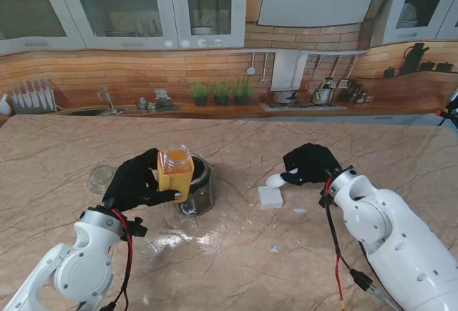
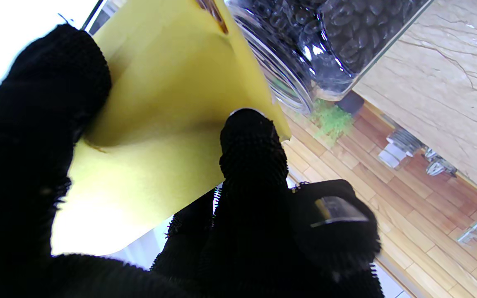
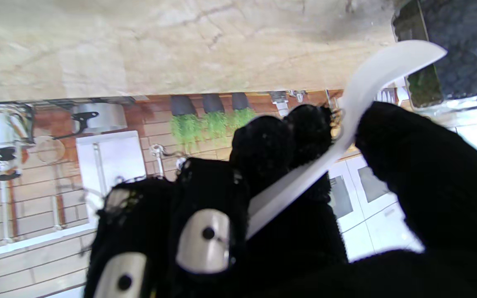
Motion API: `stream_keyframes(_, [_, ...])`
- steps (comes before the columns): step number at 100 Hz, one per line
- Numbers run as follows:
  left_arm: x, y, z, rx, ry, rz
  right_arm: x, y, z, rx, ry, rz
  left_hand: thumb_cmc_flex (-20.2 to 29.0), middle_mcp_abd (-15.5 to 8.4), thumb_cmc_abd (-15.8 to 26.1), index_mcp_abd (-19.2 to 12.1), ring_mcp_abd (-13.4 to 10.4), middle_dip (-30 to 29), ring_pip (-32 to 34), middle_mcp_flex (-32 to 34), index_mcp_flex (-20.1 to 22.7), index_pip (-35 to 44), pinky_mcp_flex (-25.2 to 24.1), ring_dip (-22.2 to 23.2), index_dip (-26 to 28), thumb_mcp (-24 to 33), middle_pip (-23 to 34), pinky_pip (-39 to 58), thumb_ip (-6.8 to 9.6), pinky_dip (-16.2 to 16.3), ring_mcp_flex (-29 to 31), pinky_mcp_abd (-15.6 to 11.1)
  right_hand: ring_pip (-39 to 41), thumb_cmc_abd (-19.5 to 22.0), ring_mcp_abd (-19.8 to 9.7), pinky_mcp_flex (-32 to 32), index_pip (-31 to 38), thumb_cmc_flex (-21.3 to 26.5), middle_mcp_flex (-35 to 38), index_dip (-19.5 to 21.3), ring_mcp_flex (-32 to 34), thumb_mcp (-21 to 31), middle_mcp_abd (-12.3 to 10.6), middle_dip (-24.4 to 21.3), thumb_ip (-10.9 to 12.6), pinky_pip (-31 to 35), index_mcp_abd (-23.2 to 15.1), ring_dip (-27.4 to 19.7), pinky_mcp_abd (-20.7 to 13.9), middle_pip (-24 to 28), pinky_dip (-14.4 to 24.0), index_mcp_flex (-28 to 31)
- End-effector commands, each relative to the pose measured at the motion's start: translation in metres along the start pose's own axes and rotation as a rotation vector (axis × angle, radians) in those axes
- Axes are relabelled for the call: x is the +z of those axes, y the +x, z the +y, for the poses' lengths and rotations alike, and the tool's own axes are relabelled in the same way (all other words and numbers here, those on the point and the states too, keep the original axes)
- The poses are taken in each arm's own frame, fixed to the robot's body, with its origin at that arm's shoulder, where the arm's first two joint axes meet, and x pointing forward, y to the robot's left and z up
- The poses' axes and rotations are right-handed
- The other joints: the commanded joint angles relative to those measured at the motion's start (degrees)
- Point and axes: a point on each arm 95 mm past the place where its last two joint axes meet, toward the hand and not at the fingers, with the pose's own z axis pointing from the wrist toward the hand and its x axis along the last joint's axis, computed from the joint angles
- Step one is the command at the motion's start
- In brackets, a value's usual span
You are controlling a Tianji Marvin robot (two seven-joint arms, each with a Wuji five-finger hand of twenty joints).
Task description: Portion coffee beans from the glass jar into the coffee jar
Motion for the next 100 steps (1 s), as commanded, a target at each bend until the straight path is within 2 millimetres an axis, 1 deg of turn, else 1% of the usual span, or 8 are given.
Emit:
stream_keyframes(1, [0.000,-0.002,-0.001,-0.004,0.013,-0.005,0.015,0.011,0.020,-0.002,-0.042,0.022,9.2,-5.1,12.6,-10.4,3.3,4.4,-2.1,7.7,6.9,9.5,0.4,0.4,3.6,20.6,6.0,3.5,7.48,-0.9,-0.2,-2.8,3.9,-4.2,-8.2,2.6,5.2,4.3,0.8,1.7,0.6,8.4,4.2,0.9,-1.2,17.0,0.7,1.7,-14.9,3.7,1.1,-3.9])
stream_keyframes(30, [0.004,-0.004,-0.009,-0.015,0.056,-0.010,0.059,0.037,0.047,0.042,-0.049,0.072,9.2,-5.3,12.4,-10.4,3.0,4.5,-2.0,7.6,6.7,9.8,0.4,0.4,3.8,20.5,6.2,3.5,7.48,-0.8,-0.1,-3.1,3.9,-3.6,-8.4,2.7,5.2,4.0,0.7,2.0,0.7,8.4,3.9,1.0,-1.6,17.0,0.9,1.7,-15.2,3.7,1.0,-4.1])
stream_keyframes(60, [0.011,-0.011,-0.013,-0.003,0.060,-0.037,0.101,0.061,0.062,0.060,-0.026,0.139,9.3,-5.2,12.4,-10.4,3.0,4.3,-1.8,7.7,6.8,9.9,0.5,0.4,3.8,20.5,6.4,3.6,7.57,-0.7,-0.1,-3.2,3.8,-3.0,-8.7,2.7,5.0,3.9,0.8,2.4,0.7,7.9,3.8,1.1,-1.4,17.0,0.8,1.8,-15.9,3.6,0.8,-4.2])
stream_keyframes(80, [0.010,-0.018,-0.013,0.013,0.051,-0.046,0.121,0.078,0.071,0.045,-0.015,0.186,9.3,-5.2,12.4,-10.3,3.1,4.3,-1.7,7.7,6.9,9.8,0.5,0.5,3.8,20.6,6.4,3.7,7.62,-0.6,-0.2,-3.1,3.7,-2.7,-9.2,2.7,4.9,3.7,0.7,2.7,0.7,7.6,3.4,1.1,-1.2,17.0,0.7,1.8,-16.3,3.6,0.6,-4.3])
stream_keyframes(100, [0.007,-0.021,-0.013,0.025,0.045,-0.049,0.135,0.098,0.072,0.021,-0.016,0.230,9.3,-5.1,12.4,-10.3,3.1,4.3,-1.7,7.7,6.8,9.8,0.4,0.4,3.7,20.5,6.4,3.7,7.66,-0.6,-0.1,-3.0,3.7,-2.3,-9.6,2.7,4.6,3.4,0.8,2.9,0.7,7.2,3.2,1.2,-0.9,17.0,0.5,1.8,-16.7,3.6,0.5,-4.3])
